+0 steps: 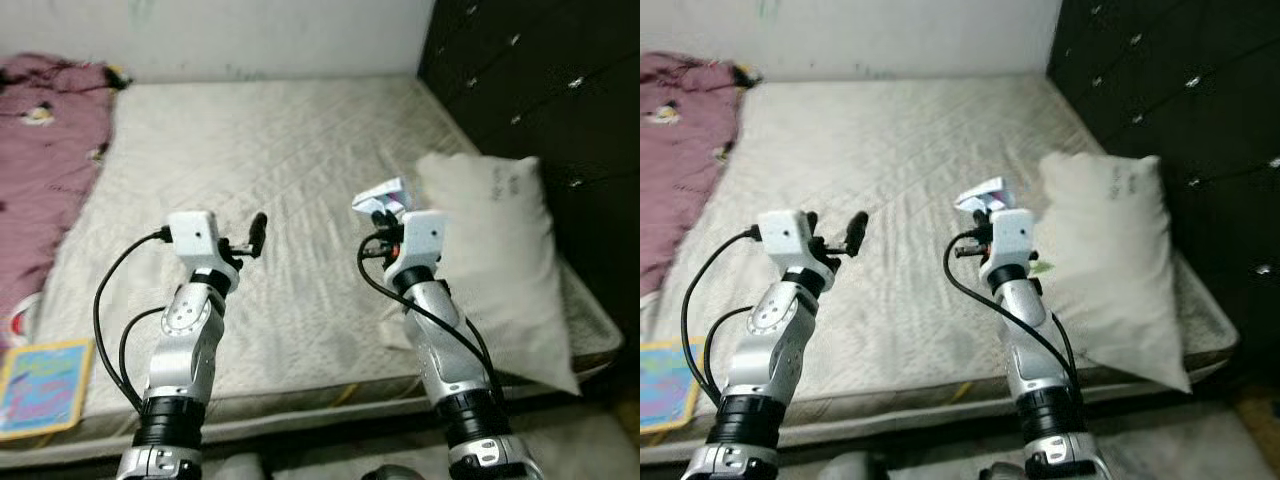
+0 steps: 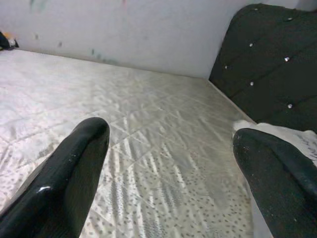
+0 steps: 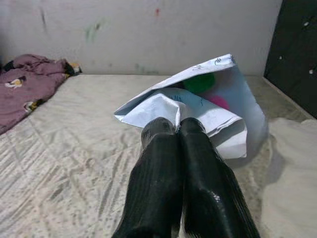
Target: Clean up the room
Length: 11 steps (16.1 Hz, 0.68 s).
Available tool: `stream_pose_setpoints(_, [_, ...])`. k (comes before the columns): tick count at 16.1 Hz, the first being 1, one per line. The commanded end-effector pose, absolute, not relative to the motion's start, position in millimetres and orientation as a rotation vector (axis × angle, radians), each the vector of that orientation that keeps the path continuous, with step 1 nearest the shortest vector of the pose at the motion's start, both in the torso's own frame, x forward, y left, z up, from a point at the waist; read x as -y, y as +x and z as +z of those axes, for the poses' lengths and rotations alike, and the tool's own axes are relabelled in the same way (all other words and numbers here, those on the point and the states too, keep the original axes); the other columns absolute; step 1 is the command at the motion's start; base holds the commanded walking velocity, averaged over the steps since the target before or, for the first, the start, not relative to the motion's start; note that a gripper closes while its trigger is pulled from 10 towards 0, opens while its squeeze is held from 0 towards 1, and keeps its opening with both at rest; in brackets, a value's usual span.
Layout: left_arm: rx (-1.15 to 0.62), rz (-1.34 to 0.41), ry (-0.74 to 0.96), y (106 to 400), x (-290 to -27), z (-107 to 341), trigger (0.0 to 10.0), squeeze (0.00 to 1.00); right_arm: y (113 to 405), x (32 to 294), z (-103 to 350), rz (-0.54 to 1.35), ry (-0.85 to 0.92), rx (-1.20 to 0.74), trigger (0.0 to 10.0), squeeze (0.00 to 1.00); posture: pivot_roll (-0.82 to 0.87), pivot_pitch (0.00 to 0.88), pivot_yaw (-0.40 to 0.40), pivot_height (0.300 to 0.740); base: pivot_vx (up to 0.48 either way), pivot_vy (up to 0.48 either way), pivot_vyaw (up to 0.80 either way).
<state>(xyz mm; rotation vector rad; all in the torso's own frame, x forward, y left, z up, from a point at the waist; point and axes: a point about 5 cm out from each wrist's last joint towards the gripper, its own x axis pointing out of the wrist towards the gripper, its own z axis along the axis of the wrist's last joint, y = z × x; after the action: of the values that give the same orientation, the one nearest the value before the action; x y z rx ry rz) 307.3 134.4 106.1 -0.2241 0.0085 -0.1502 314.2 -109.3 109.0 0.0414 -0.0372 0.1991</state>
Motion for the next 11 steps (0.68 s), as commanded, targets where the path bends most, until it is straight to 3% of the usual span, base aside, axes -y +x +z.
stream_pose_setpoints(1, [-0.007,-0.165,-0.217,307.6,-127.7,108.0,10.0,0.0,316.1,118.2,115.4,0.17,0.042,0.058,10.0,0.0,0.0,0.0,0.022,0.74,0.0,0.364,0.0])
stream_pose_setpoints(3, [0.002,-0.138,-0.198,308.5,-130.4,109.5,10.0,0.0,319.8,120.0,119.9,0.154,0.04,0.061,10.0,0.0,0.0,0.0,0.026,0.74,0.0,0.375,0.0])
stream_pose_setpoints(5, [0.03,-0.11,-0.164,310.5,-133.0,113.2,10.0,0.0,323.2,113.9,129.9,0.183,-0.076,0.124,10.0,0.0,0.0,0.0,0.028,0.74,0.0,0.448,0.0])
stream_pose_setpoints(11, [0.042,-0.091,-0.146,311.8,-134.0,115.1,10.0,0.0,319.6,104.6,130.2,0.247,0.0,0.123,10.0,0.0,0.0,0.0,0.029,0.74,0.0,0.48,0.0])
